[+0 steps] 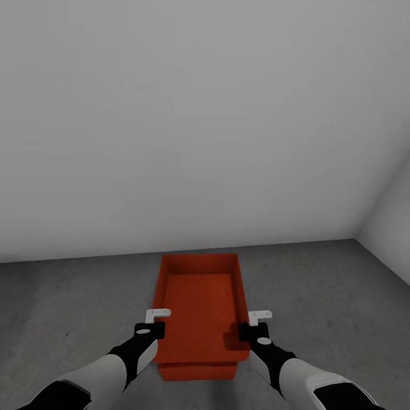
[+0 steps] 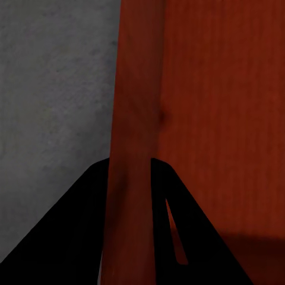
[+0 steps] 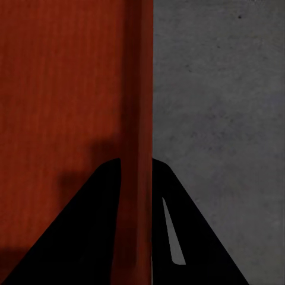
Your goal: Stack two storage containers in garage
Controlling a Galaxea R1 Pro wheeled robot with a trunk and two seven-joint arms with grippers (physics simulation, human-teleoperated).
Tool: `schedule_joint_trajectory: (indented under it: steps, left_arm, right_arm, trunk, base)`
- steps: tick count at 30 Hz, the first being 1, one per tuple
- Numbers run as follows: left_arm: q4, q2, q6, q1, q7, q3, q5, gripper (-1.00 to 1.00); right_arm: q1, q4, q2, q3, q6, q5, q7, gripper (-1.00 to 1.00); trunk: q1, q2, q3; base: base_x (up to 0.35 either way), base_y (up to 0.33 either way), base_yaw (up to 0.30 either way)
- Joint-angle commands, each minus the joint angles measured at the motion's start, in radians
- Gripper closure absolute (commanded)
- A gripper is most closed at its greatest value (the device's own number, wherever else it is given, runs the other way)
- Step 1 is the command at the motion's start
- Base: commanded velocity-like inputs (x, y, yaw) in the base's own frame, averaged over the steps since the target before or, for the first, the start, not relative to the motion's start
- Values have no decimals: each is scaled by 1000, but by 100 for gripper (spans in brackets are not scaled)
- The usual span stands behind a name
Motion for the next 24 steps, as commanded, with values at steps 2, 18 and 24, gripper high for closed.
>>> schedule_joint_trajectory:
  steps: [2,18,24]
  left_arm:
    - [-22,0,-30,-1,11,17,-14,100]
    - [-21,0,-30,-1,10,18,-11,100]
    - [-21,0,-30,-1,10,18,-10,100]
  right_arm:
    - [0,4,0,17,-1,-8,-5,100]
    - [0,4,0,17,-2,-8,-6,100]
    - [0,4,-1,17,-2,-8,-6,100]
  trunk:
    - [0,0,-1]
    - [19,-35,-17]
    - [42,-77,-35]
  base:
    - [0,0,0]
    - [0,0,0]
    - [0,0,0]
